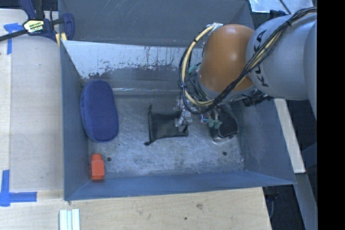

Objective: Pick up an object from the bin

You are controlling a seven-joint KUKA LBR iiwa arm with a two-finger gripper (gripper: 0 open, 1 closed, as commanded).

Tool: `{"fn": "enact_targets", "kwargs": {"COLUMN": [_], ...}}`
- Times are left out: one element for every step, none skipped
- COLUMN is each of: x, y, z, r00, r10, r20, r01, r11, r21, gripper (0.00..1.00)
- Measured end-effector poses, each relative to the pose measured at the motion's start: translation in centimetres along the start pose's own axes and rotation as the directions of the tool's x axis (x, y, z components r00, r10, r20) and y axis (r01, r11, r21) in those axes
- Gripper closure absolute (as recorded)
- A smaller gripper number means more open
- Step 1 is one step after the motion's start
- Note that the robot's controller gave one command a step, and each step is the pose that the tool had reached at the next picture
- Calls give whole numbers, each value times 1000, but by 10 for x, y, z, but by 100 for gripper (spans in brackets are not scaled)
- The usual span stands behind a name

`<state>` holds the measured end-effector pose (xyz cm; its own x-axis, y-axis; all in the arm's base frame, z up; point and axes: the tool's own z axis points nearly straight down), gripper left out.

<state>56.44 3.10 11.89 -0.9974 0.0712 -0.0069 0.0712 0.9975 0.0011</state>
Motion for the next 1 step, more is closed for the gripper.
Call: {"fn": "enact_targets", "kwargs": {"x": [-2], "y": [0], "z": [-62], "r00": [1000], "r10": [-1], "r20": [3], "r01": [1], "r11": [1000], "r21": [0], "gripper": [100]}}
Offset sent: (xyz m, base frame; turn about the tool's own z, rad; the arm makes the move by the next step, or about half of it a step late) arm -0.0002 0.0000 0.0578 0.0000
